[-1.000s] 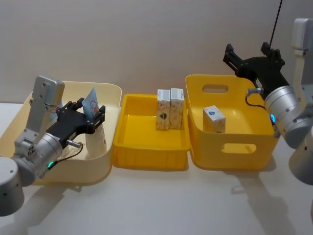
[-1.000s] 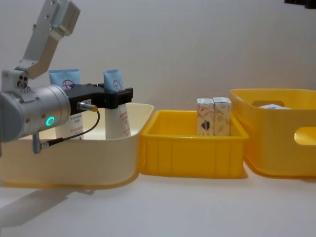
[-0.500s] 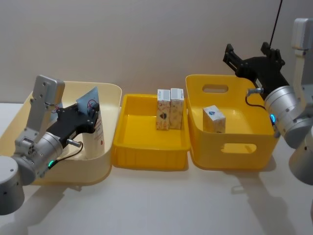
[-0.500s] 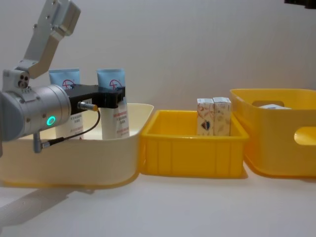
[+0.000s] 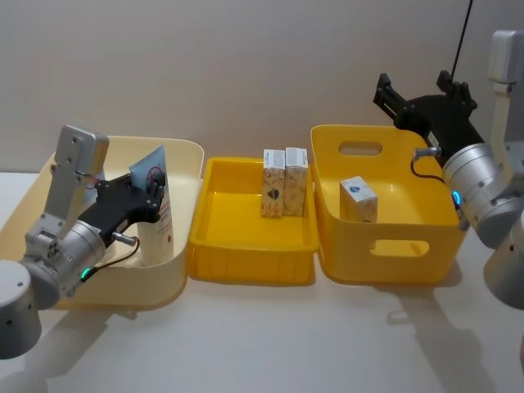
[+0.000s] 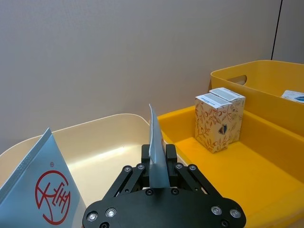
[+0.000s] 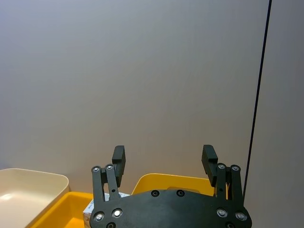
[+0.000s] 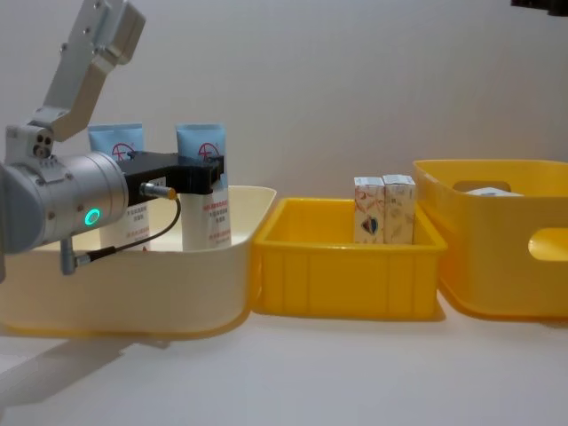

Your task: Bimanual collaborative sorting of washing and personal care products

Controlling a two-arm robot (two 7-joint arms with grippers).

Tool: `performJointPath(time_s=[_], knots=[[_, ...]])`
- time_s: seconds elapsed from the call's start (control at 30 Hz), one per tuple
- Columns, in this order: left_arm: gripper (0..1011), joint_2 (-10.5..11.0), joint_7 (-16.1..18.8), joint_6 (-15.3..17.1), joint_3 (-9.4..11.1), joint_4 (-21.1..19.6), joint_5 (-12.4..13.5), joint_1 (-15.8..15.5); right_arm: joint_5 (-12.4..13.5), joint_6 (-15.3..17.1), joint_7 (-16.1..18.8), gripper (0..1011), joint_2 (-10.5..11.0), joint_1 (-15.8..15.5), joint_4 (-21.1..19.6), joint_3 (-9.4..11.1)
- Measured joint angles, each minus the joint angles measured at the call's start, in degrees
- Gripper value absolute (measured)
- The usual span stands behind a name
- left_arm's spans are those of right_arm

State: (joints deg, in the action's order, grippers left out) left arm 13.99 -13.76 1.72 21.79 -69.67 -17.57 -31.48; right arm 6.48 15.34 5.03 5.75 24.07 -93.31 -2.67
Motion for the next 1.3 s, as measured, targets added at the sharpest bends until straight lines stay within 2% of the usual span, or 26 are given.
performJointPath(time_s=[1.03,1.13,1.3], knots=[[178,0.0,-0.1,0.0,0.0,0.2,0.0,-0.1,0.0,0.0,0.0,1001,0.0,0.0,0.0,0.0],[178,0.0,-0.5,-0.3,0.0,0.9,0.0,-0.5,0.0,0.0,0.0,1001,0.0,0.0,0.0,0.0],[177,-0.2,-2.8,-2.6,-0.1,4.2,-0.2,-2.4,0.0,0.0,0.0,1001,0.0,0.0,0.0,0.0]])
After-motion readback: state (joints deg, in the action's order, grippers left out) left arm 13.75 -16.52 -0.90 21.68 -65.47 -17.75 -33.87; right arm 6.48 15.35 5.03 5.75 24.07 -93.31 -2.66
